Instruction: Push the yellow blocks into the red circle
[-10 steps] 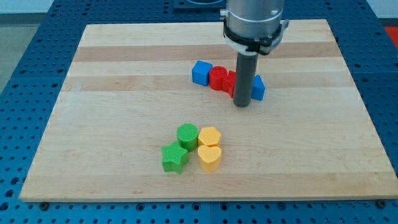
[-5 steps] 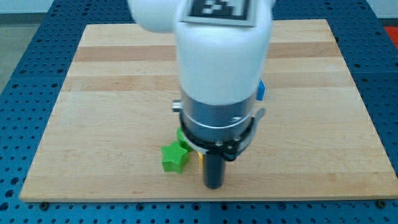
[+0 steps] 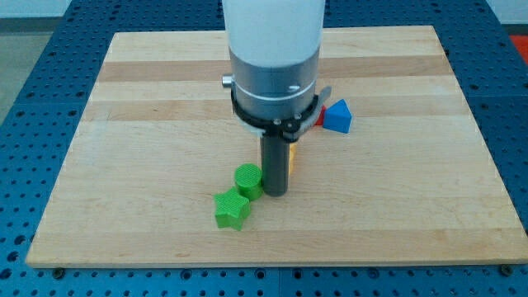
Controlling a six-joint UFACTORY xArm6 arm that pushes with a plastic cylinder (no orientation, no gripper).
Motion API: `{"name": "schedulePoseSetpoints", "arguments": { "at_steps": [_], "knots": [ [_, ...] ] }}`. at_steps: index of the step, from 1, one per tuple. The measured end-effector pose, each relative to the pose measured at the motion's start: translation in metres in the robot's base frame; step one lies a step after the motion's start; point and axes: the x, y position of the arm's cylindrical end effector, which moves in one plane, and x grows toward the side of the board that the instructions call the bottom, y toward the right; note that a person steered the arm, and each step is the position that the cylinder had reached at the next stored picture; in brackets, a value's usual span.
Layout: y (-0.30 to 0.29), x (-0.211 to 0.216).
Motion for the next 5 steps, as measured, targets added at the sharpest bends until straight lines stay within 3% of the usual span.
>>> {"name": "schedulePoseSetpoints", "arguments": {
  "at_steps": [3,5],
  "knots": [
    [0.002,-0.058],
    [-0.011,-0.043]
  ]
}}
